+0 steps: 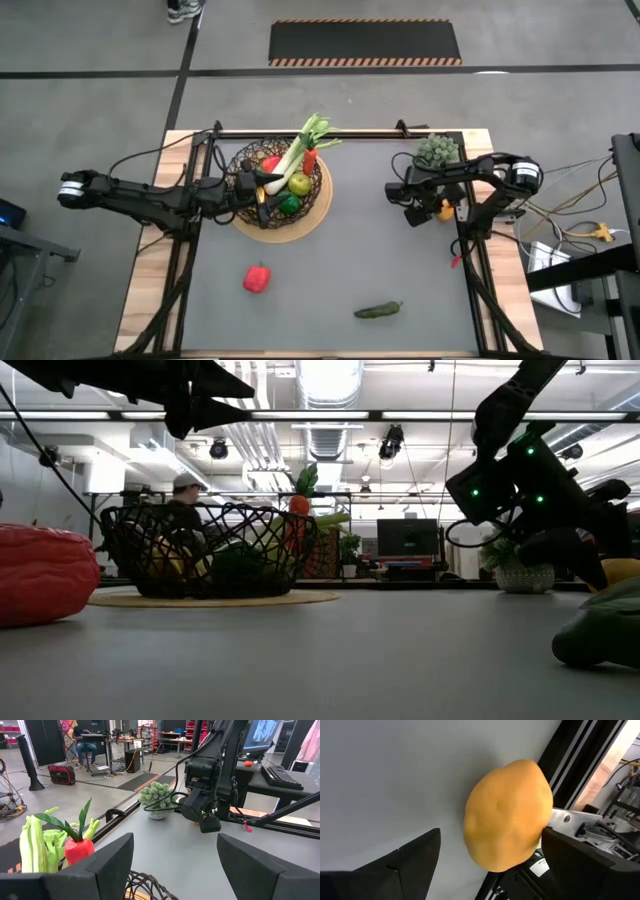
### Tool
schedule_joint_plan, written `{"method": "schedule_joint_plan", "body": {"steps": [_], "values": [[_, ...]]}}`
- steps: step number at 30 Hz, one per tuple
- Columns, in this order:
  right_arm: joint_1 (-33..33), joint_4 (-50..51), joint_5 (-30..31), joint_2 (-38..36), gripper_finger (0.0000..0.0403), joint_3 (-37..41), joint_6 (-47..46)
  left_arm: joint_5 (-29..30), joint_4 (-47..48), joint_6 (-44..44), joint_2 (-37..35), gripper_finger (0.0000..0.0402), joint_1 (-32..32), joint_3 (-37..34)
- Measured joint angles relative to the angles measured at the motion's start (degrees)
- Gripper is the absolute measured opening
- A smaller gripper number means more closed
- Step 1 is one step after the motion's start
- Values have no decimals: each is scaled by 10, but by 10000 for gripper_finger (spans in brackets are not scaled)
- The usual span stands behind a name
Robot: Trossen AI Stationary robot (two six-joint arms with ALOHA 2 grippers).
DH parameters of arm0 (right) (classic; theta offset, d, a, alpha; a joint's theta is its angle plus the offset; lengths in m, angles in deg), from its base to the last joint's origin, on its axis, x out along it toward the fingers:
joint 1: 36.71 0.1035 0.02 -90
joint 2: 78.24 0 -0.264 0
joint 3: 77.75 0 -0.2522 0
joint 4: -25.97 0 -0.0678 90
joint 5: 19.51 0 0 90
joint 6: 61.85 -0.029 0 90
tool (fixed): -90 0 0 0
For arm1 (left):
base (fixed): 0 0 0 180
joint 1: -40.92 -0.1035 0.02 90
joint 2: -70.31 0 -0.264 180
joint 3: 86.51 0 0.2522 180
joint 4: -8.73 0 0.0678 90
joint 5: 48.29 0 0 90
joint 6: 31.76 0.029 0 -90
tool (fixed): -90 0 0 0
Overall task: Build produce basket
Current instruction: Put the yellow lemon into the black wire basket
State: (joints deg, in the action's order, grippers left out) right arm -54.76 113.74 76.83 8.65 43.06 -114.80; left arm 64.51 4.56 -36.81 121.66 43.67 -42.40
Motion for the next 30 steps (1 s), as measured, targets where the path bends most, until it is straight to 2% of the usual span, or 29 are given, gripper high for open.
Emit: {"method": "schedule_joint_plan", "body": {"steps": [3,9,12,18,25,30], "values": [[0,-4,-4,-1,311,0,0,0,0,0,0,268,0,0],[0,-15,-3,-1,234,0,1,0,0,0,0,268,0,0],[0,-18,-3,-1,209,0,4,0,0,0,0,268,0,0],[11,-24,-4,-6,205,-18,16,0,0,-2,0,268,0,0],[66,-37,-3,-30,207,-78,34,-1,0,-6,0,268,1,0],[127,-159,-3,-58,207,-108,81,-1,0,-7,0,268,1,0]]}}
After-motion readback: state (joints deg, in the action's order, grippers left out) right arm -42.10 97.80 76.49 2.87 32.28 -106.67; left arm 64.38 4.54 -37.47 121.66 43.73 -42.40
